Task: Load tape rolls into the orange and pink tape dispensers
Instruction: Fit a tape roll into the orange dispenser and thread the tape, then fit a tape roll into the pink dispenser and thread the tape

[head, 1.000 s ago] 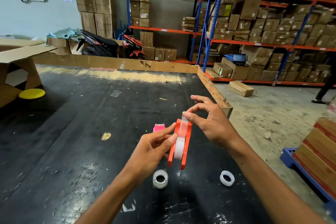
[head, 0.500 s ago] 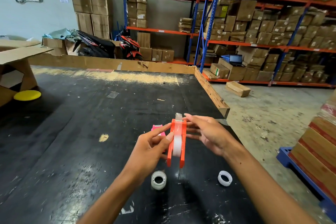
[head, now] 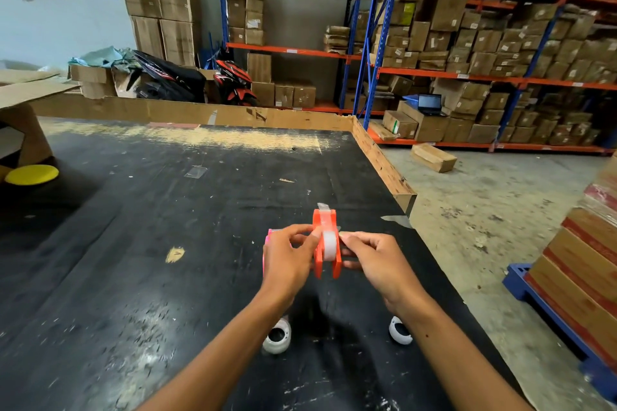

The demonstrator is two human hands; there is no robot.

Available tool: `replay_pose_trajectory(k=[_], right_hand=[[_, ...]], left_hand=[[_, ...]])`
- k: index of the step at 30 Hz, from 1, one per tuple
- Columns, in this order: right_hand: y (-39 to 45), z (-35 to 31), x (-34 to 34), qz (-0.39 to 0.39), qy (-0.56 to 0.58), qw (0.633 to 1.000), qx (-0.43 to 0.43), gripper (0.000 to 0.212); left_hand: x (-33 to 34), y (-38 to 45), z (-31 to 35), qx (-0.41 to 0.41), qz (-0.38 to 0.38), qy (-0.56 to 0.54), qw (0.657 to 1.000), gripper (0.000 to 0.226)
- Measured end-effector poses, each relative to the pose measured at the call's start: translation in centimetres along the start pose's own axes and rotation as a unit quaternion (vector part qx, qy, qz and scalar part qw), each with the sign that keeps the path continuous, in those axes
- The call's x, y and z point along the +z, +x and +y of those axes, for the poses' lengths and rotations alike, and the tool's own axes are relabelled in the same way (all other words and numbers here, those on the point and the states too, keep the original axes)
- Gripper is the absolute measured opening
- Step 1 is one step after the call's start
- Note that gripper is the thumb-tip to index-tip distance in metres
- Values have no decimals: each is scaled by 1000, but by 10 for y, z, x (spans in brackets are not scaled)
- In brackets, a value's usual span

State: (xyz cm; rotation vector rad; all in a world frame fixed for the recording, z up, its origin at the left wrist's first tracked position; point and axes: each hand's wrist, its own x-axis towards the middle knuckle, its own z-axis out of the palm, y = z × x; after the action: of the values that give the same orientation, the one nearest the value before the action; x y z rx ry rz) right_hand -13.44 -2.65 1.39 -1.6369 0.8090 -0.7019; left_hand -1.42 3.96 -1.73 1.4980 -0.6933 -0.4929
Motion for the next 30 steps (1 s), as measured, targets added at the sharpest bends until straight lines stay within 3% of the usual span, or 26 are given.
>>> replay_pose_trajectory(k=[12,24,27,30], right_hand=[[54,45,-5,23,-3,996,83,26],[60,57,-3,19,-15,996,86,27],[54,49,-4,78,-38,996,37,20],[54,41,4,99,-52,993,-38,20]], left_hand=[[47,36,-46,-34,-43,112,992,25],[47,32,-51,-7,-34,191,981,29],[37,20,-31,22,-36,168,985,24],[9,15,-16,76,26,162,984,17]])
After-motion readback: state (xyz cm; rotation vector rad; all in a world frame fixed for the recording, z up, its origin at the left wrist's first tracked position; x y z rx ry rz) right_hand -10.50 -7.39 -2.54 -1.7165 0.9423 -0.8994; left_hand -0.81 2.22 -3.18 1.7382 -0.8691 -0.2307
